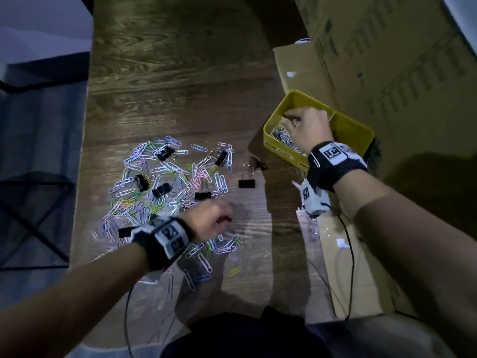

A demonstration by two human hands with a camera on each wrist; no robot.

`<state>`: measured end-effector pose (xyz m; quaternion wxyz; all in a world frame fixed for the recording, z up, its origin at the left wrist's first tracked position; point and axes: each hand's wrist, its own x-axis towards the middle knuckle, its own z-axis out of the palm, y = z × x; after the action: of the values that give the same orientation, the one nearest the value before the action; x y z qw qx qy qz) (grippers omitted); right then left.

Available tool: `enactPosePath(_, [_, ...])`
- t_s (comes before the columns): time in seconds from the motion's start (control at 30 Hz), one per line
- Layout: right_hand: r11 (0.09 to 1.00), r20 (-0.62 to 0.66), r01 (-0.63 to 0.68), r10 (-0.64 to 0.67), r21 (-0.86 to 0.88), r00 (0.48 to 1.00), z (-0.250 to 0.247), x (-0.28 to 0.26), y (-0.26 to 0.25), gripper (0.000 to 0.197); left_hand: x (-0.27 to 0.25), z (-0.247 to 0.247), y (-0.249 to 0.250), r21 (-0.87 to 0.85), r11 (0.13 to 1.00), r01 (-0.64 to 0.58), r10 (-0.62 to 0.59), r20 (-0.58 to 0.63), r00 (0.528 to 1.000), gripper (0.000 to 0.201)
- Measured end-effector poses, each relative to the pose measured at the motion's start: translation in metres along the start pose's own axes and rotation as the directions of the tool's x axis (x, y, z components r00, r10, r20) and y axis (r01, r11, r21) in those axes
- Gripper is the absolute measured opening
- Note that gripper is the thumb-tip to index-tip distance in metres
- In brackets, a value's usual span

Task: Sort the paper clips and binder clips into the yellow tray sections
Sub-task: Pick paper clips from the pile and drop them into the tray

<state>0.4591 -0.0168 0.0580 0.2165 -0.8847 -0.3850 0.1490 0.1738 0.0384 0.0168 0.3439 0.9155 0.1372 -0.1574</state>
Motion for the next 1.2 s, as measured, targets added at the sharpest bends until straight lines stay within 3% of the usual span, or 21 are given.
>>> enactPosePath(0.07, [0.985, -0.07, 0.16, -0.156, 0.059, 0.985, 0.002, -0.026, -0.013, 0.026, -0.02, 0.029, -0.012, 0.202, 0.975, -0.094, 0.092, 0.02, 0.996, 0.039])
enactPosePath(0.13, [0.941, -0.048, 0.311, -0.307, 0.131, 0.95, 0.013, -0.061, -0.025, 0.021, -0.035, 0.049, -0.017, 0.387, 0.915, -0.117, 0.103, 0.058, 0.993, 0.053])
enactPosePath(0.23, [0.878, 0.236, 0.458, -0.478, 0.139, 0.846, 0.044, -0.117, -0.034, 0.031, -0.054, 0.063, -0.012, 0.548, 0.824, -0.147, 0.155, 0.032, 0.987, 0.055])
enactPosePath(0.33, [0.871, 0.59, 0.491, -0.402, 0.011, 0.7, 0.083, -0.172, -0.032, 0.077, -0.069, 0.069, -0.013, 0.59, 0.788, -0.176, 0.222, -0.006, 0.975, 0.059])
enactPosePath(0.4, [0.869, 0.683, 0.486, -0.299, -0.094, 0.667, 0.105, -0.203, -0.03, 0.103, -0.079, 0.072, -0.019, 0.538, 0.827, -0.165, 0.199, -0.005, 0.98, 0.065])
enactPosePath(0.5, [0.864, 0.667, 0.482, -0.275, -0.144, 0.693, 0.125, -0.227, -0.027, 0.102, -0.085, 0.071, -0.028, 0.442, 0.89, -0.112, 0.119, 0.011, 0.993, 0.066])
enactPosePath(0.7, [0.94, 0.613, 0.342, -0.278, 0.012, 0.74, 0.124, -0.233, -0.037, 0.052, -0.078, 0.069, -0.02, 0.39, 0.919, -0.065, 0.069, 0.005, 0.998, 0.049])
enactPosePath(0.83, [0.93, 0.629, 0.357, -0.226, -0.088, 0.744, 0.124, -0.23, -0.04, 0.041, -0.067, 0.074, -0.013, 0.328, 0.944, -0.038, 0.038, 0.007, 0.999, 0.045])
enactPosePath(1.03, [0.945, 0.601, 0.298, -0.16, -0.137, 0.783, 0.125, -0.233, -0.04, 0.025, -0.056, 0.081, -0.014, 0.444, 0.896, 0.008, -0.038, 0.057, 0.998, 0.047])
enactPosePath(1.2, [0.98, 0.588, 0.165, -0.071, -0.108, 0.806, 0.128, -0.229, -0.038, 0.024, -0.051, 0.079, -0.015, 0.413, 0.91, 0.049, -0.055, 0.003, 0.998, 0.04])
